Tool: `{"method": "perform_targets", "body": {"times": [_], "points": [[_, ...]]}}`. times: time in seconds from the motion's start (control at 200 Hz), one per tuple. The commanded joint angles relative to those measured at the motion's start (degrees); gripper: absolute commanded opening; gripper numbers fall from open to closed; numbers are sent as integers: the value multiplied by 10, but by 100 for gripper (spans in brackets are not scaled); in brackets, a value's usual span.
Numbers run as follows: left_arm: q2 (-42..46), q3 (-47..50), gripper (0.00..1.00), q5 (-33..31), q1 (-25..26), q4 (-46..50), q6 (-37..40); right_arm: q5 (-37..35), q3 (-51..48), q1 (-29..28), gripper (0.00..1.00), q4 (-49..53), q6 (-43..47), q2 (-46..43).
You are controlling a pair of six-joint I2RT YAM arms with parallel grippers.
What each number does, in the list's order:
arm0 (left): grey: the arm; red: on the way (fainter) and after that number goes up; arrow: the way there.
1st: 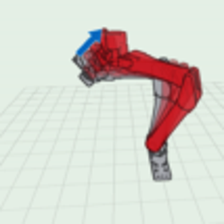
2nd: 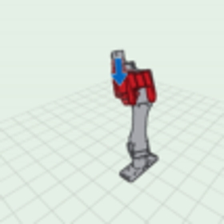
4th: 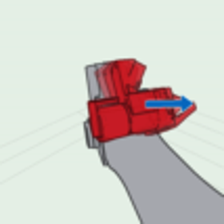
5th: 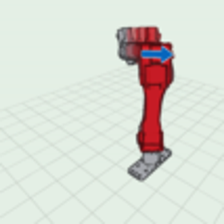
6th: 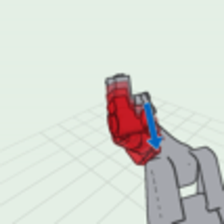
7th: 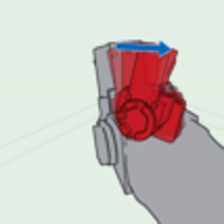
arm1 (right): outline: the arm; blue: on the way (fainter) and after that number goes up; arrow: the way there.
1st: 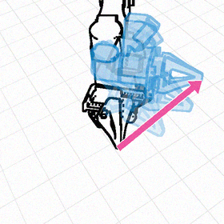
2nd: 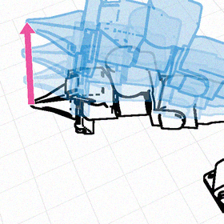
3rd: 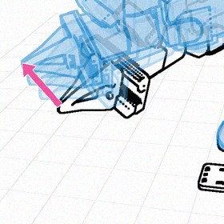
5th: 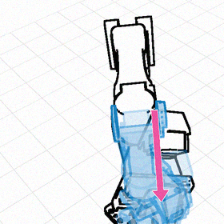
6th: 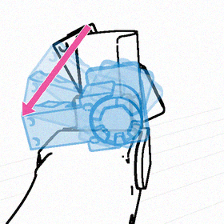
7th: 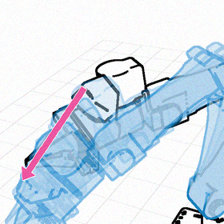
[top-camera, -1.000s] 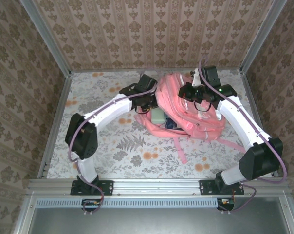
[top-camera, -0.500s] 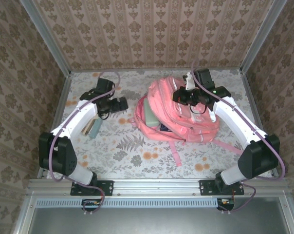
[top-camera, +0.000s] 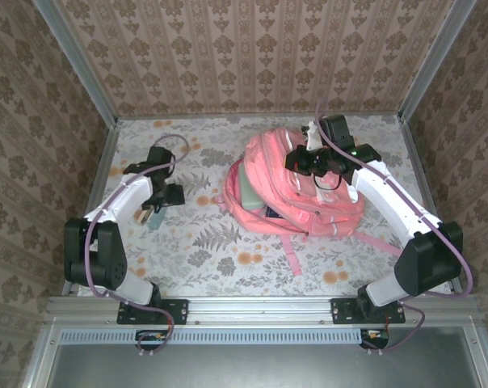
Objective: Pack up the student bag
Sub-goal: Pick up the loose stationery from the middle-left of the table.
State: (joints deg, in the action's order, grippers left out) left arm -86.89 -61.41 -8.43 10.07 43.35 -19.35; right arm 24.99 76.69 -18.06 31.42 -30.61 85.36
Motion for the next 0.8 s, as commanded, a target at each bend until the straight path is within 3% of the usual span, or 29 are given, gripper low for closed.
{"method": "perform_targets", "body": {"times": [0.0, 0.17, 0.33, 0.54, 0.655, 0.74, 0.795], "points": [[11, 2, 75, -16, -43, 4, 33, 10, -9, -1, 5, -14, 6, -2], [-8, -9, 69, 33, -107, -3, 55, 11, -15, -2, 6, -19, 6, -2], [-38, -8, 63, 82, -138, -15, 73, 12, -15, -2, 6, -21, 5, 0], [-70, -11, 56, 88, -141, -12, 75, 9, -12, -2, 6, -16, 11, -2], [-72, -9, 46, 95, -140, -12, 74, 8, -12, -2, 6, -15, 13, -1], [-70, -7, 44, 104, -139, -10, 72, 9, -13, -2, 6, -16, 13, 1], [-67, -6, 36, 110, -135, -9, 70, 8, -12, -1, 6, -17, 11, 2]]}}
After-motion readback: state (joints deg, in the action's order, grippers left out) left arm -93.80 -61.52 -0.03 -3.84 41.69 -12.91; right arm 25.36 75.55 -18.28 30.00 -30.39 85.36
